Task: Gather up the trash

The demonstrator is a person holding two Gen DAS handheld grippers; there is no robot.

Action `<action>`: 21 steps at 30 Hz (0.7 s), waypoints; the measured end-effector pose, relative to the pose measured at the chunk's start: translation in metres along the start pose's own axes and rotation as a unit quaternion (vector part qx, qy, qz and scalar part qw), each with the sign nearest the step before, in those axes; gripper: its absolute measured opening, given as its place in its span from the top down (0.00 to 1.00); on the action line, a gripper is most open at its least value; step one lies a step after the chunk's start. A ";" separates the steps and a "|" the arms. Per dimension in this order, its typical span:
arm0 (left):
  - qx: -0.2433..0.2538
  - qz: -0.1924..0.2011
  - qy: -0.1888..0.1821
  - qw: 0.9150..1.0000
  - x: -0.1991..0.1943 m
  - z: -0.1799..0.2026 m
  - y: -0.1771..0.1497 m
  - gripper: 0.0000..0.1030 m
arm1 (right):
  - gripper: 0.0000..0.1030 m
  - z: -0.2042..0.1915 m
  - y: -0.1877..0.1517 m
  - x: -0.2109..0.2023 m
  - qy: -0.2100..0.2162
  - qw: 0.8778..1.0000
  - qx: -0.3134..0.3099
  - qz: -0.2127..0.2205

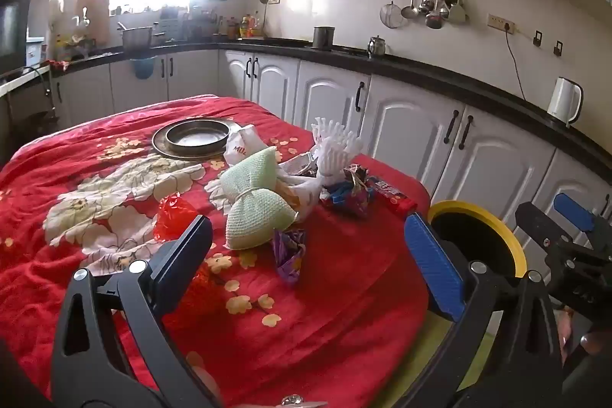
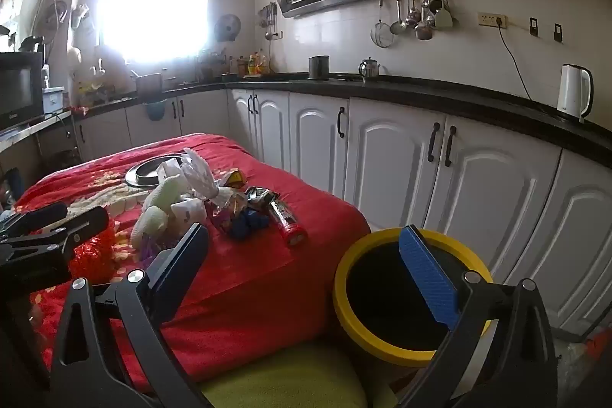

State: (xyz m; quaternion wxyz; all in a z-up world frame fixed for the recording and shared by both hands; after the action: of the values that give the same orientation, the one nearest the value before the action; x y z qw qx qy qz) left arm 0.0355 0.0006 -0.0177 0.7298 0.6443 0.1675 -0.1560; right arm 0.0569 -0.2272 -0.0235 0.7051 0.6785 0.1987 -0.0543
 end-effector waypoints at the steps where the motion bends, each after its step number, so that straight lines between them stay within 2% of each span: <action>1: 0.001 -0.001 0.001 1.000 0.000 0.000 0.000 0.10 | 0.06 0.000 0.000 0.000 0.000 1.000 0.003 0.004; 8: 0.004 -0.003 0.003 1.000 0.001 0.000 0.000 0.10 | 0.06 0.002 0.000 -0.004 -0.005 1.000 -0.001 0.005; 12: 0.004 -0.002 0.002 1.000 0.000 0.000 0.000 0.10 | 0.06 0.007 -0.002 -0.033 -0.008 1.000 -0.003 0.008; 14: 0.004 -0.001 0.002 1.000 -0.001 0.000 0.000 0.10 | 0.06 0.004 0.000 -0.002 -0.002 1.000 0.001 -0.009; 21: 0.006 0.001 0.003 1.000 -0.001 0.004 0.000 0.10 | 0.06 0.004 -0.002 -0.002 -0.003 1.000 0.001 -0.007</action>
State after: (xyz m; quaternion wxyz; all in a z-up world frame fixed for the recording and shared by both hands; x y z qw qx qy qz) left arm 0.0351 -0.0033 -0.0169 0.7253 0.6494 0.1683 -0.1545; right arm 0.0551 -0.2313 -0.0242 0.7048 0.6776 0.2010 -0.0613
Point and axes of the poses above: each gripper's, at about its wrist camera, not at the fingertips, and x roughly the way its jaws point, z to its right, y to its top, the point moved 4 cm from there along x, roughly the way its jaws point
